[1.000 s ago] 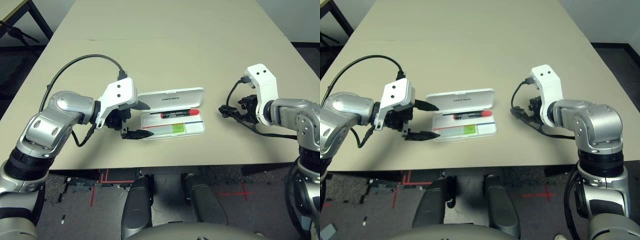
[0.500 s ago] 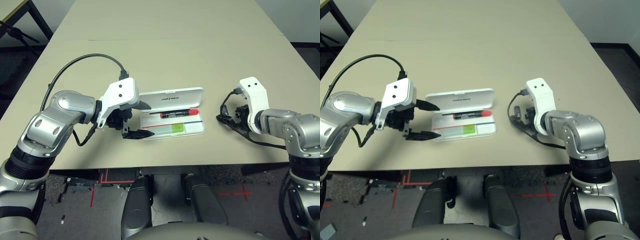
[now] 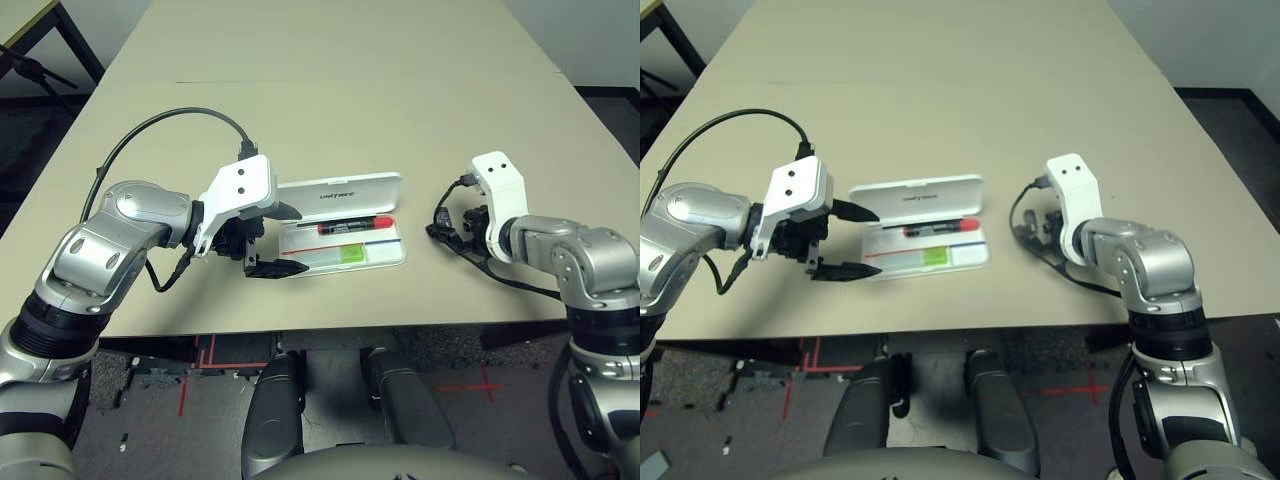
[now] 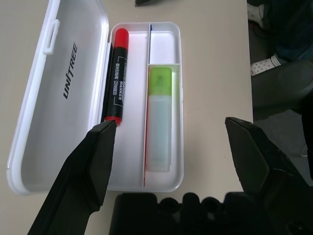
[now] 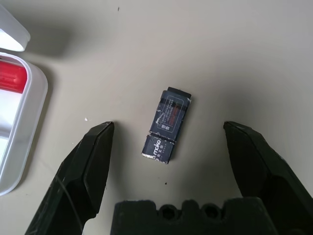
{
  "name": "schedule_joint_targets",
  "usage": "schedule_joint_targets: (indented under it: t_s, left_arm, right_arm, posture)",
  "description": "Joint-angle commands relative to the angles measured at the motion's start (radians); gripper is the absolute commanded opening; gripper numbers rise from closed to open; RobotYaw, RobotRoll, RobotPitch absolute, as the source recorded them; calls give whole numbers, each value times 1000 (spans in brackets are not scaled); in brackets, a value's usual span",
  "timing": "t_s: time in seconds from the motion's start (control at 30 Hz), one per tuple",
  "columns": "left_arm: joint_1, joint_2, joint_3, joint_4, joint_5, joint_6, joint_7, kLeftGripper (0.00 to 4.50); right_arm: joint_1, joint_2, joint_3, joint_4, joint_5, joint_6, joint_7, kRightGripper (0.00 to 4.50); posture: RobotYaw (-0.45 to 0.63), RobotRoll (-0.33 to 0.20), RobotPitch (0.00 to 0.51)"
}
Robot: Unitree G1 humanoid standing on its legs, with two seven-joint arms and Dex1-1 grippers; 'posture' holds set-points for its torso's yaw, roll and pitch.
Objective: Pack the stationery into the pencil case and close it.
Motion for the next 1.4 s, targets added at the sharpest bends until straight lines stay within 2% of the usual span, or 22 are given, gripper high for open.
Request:
schedule_joint_targets:
  t_s: [0.03, 0.27, 0.33, 0.57, 0.73, 0.87, 0.93, 1.07, 1.23, 1.4]
  left_arm:
    - [7, 1, -18, -12, 2, -2, 3, 4500]
    - [37, 0, -20, 4, 15, -35, 3, 4500]
    - [40, 0, -21, 7, 16, -40, 2, 4500]
    - [17, 3, -28, 17, 10, -30, -7, 4500]
    - [17, 9, -30, 12, 7, -23, -9, 4500]
    - [19, 10, -34, 10, 7, -23, -10, 4500]
    - [23, 10, -35, 9, 8, -26, -9, 4500]
    - [33, 10, -36, 7, 11, -31, -7, 4500]
    - [49, 13, -33, -1, 10, -29, -3, 4500]
    - [57, 14, -30, -6, 10, -28, 2, 4500]
  right_arm:
    - [11, 17, 40, 26, -1, -16, 10, 3577]
    - [16, -12, 59, 23, -17, -51, 39, 917]
    - [13, -34, 72, 21, -13, -69, 64, 318]
    - [-19, -263, 165, 31, 15, -226, 372, 310]
    - [-38, -419, 181, 97, 21, -471, 674, 310]
    - [-59, -487, 201, 195, -15, -691, 873, 310]
    - [-62, -497, 205, 230, -16, -780, 962, 310]
    - [-80, -489, 230, 297, -66, -905, 1042, 310]
    - [-112, -405, 252, 324, -65, -1016, 1124, 310]
    - [-141, -339, 262, 333, -90, -1065, 1138, 310]
  posture:
    - [8, 0, 184]
    - [7, 0, 187]
    - [6, 0, 189]
    - [0, 0, 193]
    - [-5, 0, 195]
    - [-8, 0, 196]
    - [-6, 0, 196]
    - [-3, 0, 197]
    - [8, 0, 199]
    - [23, 0, 204]
